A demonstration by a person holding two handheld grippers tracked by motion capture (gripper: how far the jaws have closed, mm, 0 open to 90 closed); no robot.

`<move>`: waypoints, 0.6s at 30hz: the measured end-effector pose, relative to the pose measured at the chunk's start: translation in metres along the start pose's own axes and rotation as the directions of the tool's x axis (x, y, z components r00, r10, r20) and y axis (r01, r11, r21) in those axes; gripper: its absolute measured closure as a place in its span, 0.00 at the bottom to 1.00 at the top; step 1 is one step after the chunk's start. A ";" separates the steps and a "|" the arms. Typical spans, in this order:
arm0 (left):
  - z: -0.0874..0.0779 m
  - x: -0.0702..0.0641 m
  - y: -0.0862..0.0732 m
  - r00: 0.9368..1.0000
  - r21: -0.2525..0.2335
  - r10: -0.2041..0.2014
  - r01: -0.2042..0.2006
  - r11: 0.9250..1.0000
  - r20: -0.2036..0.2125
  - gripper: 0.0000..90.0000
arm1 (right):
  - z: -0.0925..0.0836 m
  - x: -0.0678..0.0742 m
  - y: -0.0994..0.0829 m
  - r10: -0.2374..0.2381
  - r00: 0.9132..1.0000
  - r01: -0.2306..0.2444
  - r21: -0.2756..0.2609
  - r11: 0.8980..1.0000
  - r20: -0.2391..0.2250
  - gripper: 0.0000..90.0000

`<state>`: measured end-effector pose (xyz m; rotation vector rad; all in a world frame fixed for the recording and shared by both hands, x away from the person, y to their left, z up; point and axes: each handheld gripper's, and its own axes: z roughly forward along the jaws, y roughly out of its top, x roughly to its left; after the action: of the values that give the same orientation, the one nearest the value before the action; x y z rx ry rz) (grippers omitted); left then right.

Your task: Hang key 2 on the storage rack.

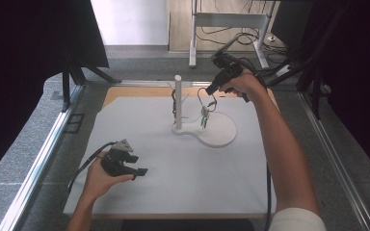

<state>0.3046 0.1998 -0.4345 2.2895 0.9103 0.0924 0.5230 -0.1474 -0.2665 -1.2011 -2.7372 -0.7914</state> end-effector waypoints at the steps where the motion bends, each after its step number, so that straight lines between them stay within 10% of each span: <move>1: 0.000 0.000 0.000 1.000 -0.002 -0.004 0.004 1.000 0.000 0.38 | 0.000 0.000 0.001 0.002 1.000 -0.002 -0.002 1.000 0.000 0.98; 18: -0.004 0.003 0.000 1.000 -0.014 0.002 -0.002 1.000 0.002 0.38 | 0.022 -0.006 0.022 0.005 1.000 -0.005 0.013 1.000 0.006 0.98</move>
<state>0.3061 0.2040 -0.4318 2.2774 0.9031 0.0969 0.5464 -0.1283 -0.2776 -1.2094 -2.7385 -0.7694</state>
